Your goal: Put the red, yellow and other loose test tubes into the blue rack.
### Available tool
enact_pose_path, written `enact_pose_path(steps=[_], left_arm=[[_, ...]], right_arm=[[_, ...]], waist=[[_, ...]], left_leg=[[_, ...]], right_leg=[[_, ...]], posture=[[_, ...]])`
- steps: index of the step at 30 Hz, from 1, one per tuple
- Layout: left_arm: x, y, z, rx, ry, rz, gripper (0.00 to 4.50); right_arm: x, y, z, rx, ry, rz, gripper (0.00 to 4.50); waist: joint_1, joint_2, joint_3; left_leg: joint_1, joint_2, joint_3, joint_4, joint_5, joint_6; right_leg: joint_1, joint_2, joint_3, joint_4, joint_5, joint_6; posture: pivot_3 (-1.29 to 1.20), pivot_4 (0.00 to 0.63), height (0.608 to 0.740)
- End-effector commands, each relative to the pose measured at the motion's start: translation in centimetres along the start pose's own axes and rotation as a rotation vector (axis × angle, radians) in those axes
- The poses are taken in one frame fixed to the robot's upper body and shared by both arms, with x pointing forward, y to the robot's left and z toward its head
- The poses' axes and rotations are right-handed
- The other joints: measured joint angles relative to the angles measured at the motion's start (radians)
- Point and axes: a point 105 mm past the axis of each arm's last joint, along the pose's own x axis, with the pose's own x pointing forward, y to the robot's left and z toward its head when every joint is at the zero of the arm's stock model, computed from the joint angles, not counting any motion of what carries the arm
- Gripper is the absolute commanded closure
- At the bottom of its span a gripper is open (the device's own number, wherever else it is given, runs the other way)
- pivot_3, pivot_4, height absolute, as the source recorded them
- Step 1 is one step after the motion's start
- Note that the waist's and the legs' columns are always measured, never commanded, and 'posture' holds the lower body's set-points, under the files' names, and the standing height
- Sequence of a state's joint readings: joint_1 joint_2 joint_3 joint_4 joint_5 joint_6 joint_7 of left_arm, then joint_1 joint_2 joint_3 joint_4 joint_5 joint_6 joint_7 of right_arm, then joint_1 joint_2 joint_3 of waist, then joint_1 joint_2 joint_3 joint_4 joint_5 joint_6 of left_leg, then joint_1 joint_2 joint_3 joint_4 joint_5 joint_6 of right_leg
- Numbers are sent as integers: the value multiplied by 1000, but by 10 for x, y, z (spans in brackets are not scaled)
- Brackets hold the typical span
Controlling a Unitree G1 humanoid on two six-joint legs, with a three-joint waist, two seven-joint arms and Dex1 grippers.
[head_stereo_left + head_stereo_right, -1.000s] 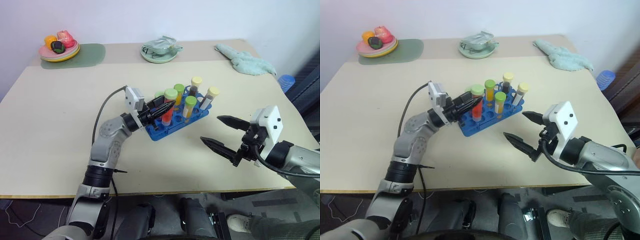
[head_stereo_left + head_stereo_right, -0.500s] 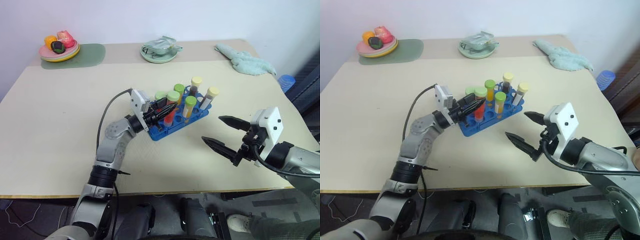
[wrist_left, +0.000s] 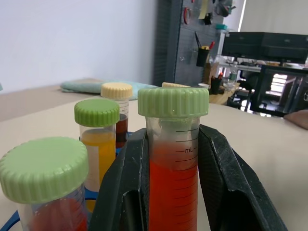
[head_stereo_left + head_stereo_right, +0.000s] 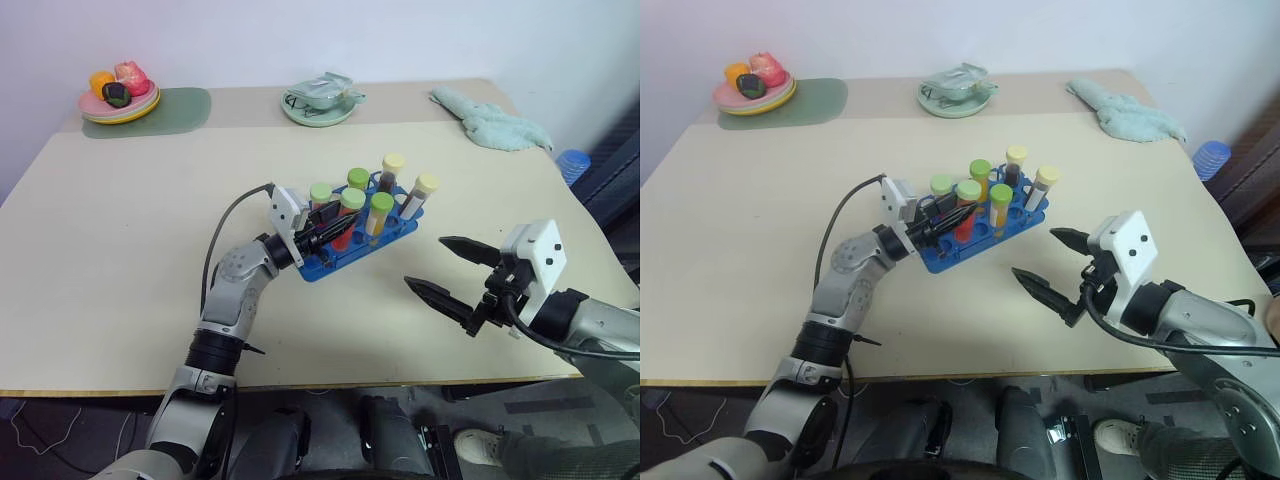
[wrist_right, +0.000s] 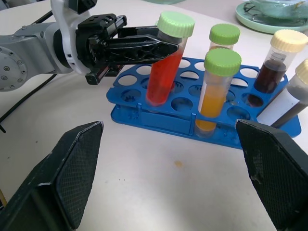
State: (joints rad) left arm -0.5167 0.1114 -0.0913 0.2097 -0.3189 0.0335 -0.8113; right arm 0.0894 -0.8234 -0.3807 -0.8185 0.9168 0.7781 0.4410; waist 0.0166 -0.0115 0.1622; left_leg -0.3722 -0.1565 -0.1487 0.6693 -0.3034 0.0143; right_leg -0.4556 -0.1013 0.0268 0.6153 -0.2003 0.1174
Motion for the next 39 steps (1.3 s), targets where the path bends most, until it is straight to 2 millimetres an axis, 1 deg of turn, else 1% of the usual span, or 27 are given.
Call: enact_pose_path(steps=[1, 5, 6, 10, 14, 17, 18, 20, 21, 25, 26, 27, 29, 31, 35, 37, 39], left_arm=[[-1, -1, 4, -1, -16, -24, 2323], [-4, 1, 6, 7, -14, -5, 330], [-5, 1, 7, 7, -15, -4, 35], [-12, 4, 18, 2, -26, -5, 35], [-25, 8, 31, 76, -18, 10, 35], [-56, 31, 46, 101, -35, 94, 35], [-62, 35, 48, 104, -45, 115, 35], [-86, 46, 45, 77, 9, 137, 35], [-92, 47, 45, 71, 27, 137, 35], [-149, 62, 41, 118, 188, 158, 35], [-159, 62, 40, 116, 222, 168, 35], [-164, 60, 38, 109, 241, 170, 35], [-188, 60, 42, 88, 291, 180, 35], [-207, 57, 46, 68, 329, 187, 35], [-223, 46, 48, 60, 372, 203, 35], [-231, 43, 49, 50, 393, 212, 35], [-236, 39, 49, 41, 410, 216, 35]], right_arm=[[-4, 2, 11, -40, -45, -6, 0], [-6, 2, 9, -38, -37, -8, 0], [-7, 2, 9, -37, -34, -9, 0], [-14, 0, 4, -35, -6, -12, 0], [-26, -2, -4, -33, 28, -13, 0], [-36, -5, -13, -46, 61, -10, 0], [-39, -6, -14, -48, 58, -9, 0], [-42, -9, -16, -52, 60, -9, 0], [-45, -11, -18, -55, 63, -9, 0], [-47, -17, -14, -90, 61, -1, 0], [-49, -19, -14, -98, 65, 1, 0], [-52, -20, -15, -103, 68, 3, 0], [-55, -25, -14, -115, 80, 0, 0], [-59, -31, -14, -125, 95, -10, 0], [-68, -42, -14, -138, 104, -33, 0], [-69, -49, -16, -139, 110, -43, 0], [-71, -54, -19, -139, 122, -45, 0]], waist=[[-1, 0, 0], [-1, 0, 0], [-1, 0, 0], [-1, 0, 0], [-1, 0, 0], [-4, 0, 0], [-5, 1, 0], [-5, 1, -1], [-5, 1, -1], [-5, 1, -1], [-6, 1, -1], [-3, 2, -1], [-1, 1, -1], [0, 1, -1], [-1, 1, -1], [-1, 2, -1], [-1, 2, 0]], left_leg=[[0, 0, 0, 0, 0, 0], [0, 0, 0, 0, 0, 0], [0, 0, 0, 0, 0, 0], [0, 0, 0, 0, 0, 0], [0, 0, 0, 0, 0, 0], [0, 1, 1, 0, 0, 0], [1, 2, 2, 0, 0, 0], [2, 2, 3, 0, 0, 0], [3, 3, 4, 0, 0, 0], [3, 3, 4, -1, -1, 1], [3, 3, 4, -1, -1, 1], [4, 3, 5, -2, -1, 1], [4, 3, 5, -2, -1, 1], [4, 3, 5, -2, -2, 2], [5, 3, 5, -2, -2, 3], [8, 4, 5, -3, -3, 4], [15, 5, 6, -4, -6, 9]], right_leg=[[0, 0, 0, 0, 0, 0], [0, 0, 0, 0, 0, 0], [0, 0, 0, 0, 0, 0], [0, 0, 0, 0, 0, 0], [0, 0, 0, 0, 0, 0], [0, 3, 1, 0, 0, 0], [0, 3, 2, 0, 0, 0], [0, 4, 2, 1, 0, 0], [1, 4, 2, 1, 0, 0], [1, 4, 3, 0, 0, 0], [1, 4, 3, 0, 0, 0], [1, 4, 3, 0, 0, 0], [2, 4, 3, -1, 0, 0], [2, 4, 3, -1, 0, 0], [4, 3, 2, -2, 0, 0], [7, 3, 2, -3, 0, 0], [13, 3, 2, -5, 0, 0]], posture=[[0, 150, 740], [0, 150, 740], [0, 150, 740], [0, 150, 740], [0, 150, 740], [0, 150, 740], [0, 150, 740], [0, 150, 740], [0, 150, 740], [0, 150, 740], [0, 150, 740], [0, 150, 740], [0, 150, 740], [0, 150, 740], [0, 150, 740], [0, 150, 740], [0, 150, 740]])
